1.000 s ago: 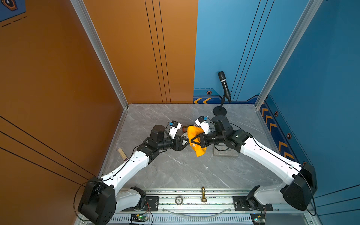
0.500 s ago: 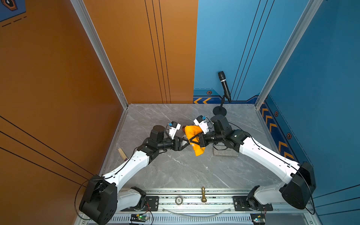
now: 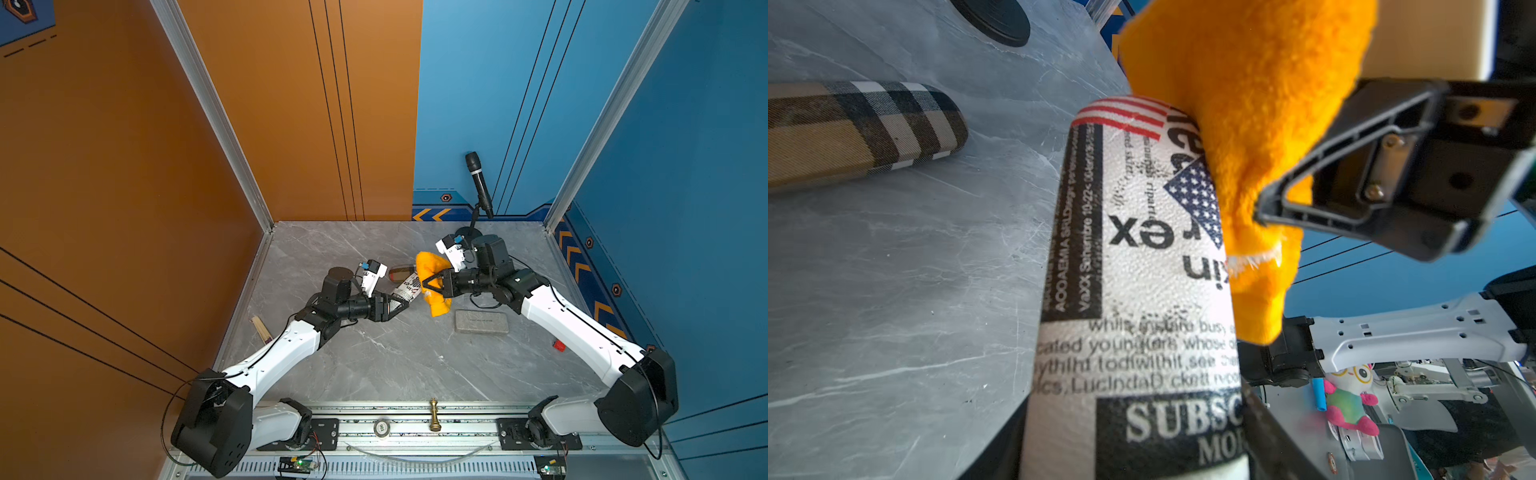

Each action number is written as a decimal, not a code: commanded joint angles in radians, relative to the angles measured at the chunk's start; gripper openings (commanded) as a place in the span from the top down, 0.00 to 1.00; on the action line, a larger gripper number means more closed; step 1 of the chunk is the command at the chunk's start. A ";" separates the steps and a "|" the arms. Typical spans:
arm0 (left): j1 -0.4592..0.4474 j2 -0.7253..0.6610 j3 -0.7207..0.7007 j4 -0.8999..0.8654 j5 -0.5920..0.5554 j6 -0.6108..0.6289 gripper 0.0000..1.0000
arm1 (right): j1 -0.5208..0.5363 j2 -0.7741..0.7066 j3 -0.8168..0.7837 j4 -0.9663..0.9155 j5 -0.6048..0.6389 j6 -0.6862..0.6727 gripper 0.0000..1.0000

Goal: Wipe the eyeglass case
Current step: Wipe the dirt from the eyeglass case.

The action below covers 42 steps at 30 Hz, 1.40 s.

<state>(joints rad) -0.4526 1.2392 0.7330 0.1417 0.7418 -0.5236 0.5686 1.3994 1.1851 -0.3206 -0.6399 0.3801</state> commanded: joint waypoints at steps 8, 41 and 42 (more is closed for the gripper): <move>-0.037 -0.019 0.031 0.149 0.165 0.007 0.56 | -0.038 0.000 -0.067 0.129 0.001 0.088 1.00; -0.544 0.010 0.279 -0.461 -1.273 1.087 0.62 | -0.303 -0.099 0.351 -0.476 0.105 -0.027 1.00; -0.568 0.026 0.252 -0.417 -1.329 1.139 0.62 | -0.299 -0.089 0.364 -0.483 0.103 -0.026 1.00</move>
<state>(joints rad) -0.9688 1.2282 1.0420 -0.3714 -0.2245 0.3843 0.2626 1.2884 1.5021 -0.7403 -0.5457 0.3687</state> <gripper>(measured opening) 0.602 0.069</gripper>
